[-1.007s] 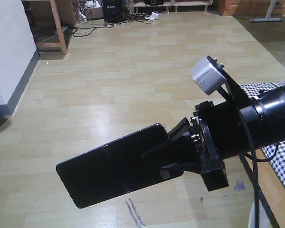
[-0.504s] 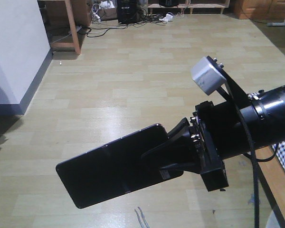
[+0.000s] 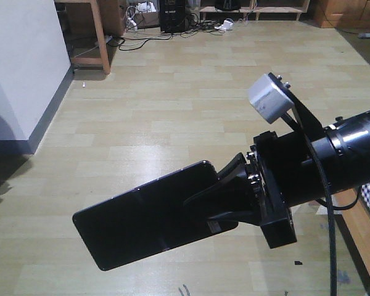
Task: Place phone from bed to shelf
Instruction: 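Carry the phone in the right gripper while driving toward the white desk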
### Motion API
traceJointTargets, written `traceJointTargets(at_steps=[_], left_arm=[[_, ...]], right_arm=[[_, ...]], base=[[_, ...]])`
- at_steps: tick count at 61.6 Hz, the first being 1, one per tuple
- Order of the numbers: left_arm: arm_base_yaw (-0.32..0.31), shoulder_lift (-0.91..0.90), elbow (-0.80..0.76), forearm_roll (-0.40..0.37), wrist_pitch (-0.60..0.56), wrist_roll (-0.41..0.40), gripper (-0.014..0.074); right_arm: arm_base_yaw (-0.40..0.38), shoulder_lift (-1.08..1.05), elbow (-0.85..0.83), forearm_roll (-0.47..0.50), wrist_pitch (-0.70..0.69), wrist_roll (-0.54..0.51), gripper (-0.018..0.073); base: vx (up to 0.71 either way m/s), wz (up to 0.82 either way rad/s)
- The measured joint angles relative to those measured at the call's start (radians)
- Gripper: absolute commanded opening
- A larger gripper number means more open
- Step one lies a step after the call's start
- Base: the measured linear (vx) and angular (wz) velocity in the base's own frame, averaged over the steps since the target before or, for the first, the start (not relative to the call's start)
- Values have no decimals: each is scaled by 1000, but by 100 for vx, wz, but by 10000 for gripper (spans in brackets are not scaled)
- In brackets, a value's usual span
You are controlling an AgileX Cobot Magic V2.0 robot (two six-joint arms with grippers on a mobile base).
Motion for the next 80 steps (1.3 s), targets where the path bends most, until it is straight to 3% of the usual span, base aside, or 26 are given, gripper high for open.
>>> traceJointTargets(at_steps=[80], left_arm=[[0, 0, 0, 0, 0, 0, 1]], right_arm=[[0, 0, 0, 0, 1, 0, -1]], base=[[25, -2]])
